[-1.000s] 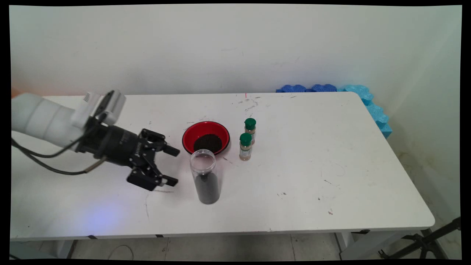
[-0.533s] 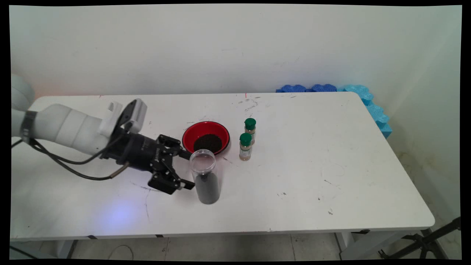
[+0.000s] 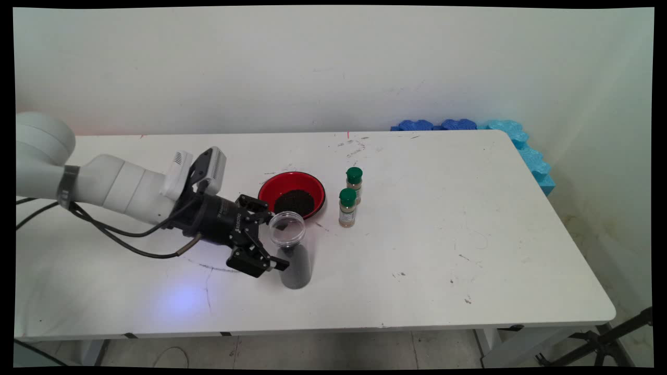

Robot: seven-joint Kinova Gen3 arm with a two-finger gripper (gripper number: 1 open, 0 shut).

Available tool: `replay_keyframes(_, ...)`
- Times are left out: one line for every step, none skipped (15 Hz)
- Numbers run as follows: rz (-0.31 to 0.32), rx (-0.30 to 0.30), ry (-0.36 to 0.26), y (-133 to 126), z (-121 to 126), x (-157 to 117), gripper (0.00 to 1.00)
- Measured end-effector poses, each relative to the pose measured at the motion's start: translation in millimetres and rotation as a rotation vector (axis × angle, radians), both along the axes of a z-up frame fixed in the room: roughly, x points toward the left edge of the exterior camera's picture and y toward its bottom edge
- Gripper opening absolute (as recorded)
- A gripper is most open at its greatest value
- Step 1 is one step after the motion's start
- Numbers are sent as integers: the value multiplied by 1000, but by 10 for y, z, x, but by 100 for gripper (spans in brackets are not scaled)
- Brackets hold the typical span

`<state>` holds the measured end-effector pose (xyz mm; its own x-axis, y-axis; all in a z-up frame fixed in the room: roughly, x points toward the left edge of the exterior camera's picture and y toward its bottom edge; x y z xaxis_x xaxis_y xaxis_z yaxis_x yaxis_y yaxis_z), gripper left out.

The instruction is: Pick up the black seasoning powder from the table, then pour the black seasoning powder in the red bowl

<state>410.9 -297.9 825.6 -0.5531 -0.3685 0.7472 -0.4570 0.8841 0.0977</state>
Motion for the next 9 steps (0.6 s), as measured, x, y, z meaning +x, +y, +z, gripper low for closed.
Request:
replay_keyframes(-1, 0, -1, -7, -17, -13, 100)
replay_keyframes(-2, 0, -3, -13, -35, -27, 100)
replay_keyframes(-3, -1, -4, -19, -52, -39, 100)
replay_keyframes(-2, -1, -3, -26, -64, -49, 0)
replay_keyframes(-1, -1, -3, -30, -71, -54, 0)
replay_keyframes(2, 0, -2, -36, -81, -60, 0)
replay_keyframes(4, 1, -2, -41, -88, -63, 0)
replay_keyframes(7, 3, -1, -44, -97, -64, 0)
replay_keyframes(8, 4, -1, -46, -102, -66, 0)
